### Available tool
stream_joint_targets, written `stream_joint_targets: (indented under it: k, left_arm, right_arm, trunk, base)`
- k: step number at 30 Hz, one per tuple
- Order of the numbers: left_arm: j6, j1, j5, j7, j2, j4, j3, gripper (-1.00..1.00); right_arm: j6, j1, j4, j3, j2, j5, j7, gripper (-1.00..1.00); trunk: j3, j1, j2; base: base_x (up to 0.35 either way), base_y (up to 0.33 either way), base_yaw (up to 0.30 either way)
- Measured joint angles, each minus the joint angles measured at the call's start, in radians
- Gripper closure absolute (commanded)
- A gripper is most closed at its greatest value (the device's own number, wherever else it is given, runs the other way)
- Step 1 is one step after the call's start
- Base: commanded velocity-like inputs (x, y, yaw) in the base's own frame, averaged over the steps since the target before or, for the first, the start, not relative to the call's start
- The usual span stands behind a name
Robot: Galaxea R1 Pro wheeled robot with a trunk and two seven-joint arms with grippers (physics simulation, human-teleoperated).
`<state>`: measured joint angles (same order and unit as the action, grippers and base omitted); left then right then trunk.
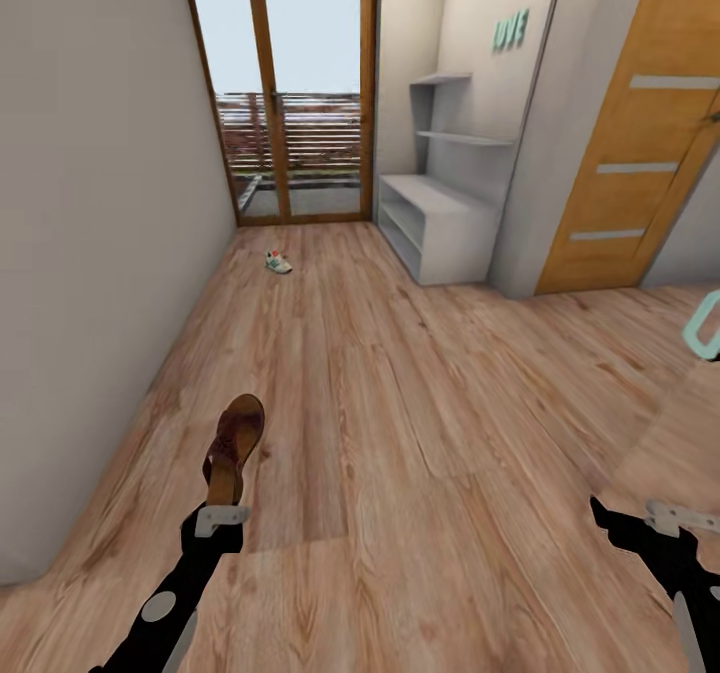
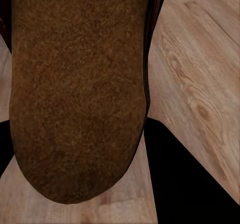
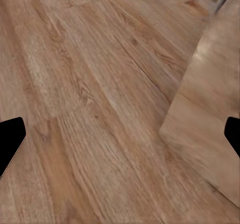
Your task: Pick up the two gym shoes and the two sandals from the corridor floor and place them onto the hallstand (shoe rack) in the corridor, making sure they are on the rack and not on the floor. Arrange them so the two gym shoes are next to each other and the two sandals are next to each other.
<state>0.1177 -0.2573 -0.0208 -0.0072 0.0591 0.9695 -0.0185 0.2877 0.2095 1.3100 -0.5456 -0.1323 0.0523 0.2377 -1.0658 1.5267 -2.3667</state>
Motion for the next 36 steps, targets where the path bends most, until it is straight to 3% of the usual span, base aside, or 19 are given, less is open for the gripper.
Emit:
stream_joint_targets:
  k: [24, 36]
  left_arm:
    - [0.000, 0.000, 0.000, 0.000, 0.000, 0.000, 0.000, 1.00]
    - [0.000, 0.000, 0.000, 0.000, 0.000, 0.002, 0.000, 1.00]
  right_arm:
    - [0.000, 0.000, 0.006, 0.000, -0.002, 0.001, 0.000, -1.00]
    - [0.000, 0.000, 0.008, 0.000, -0.001, 0.001, 0.000, -1.00]
  trunk:
    - [0.000, 0.000, 0.000]
    - [0.010, 0.000, 0.000]
  base:
    - [0.340, 0.000, 0.002]
    - [0.340, 0.000, 0.169]
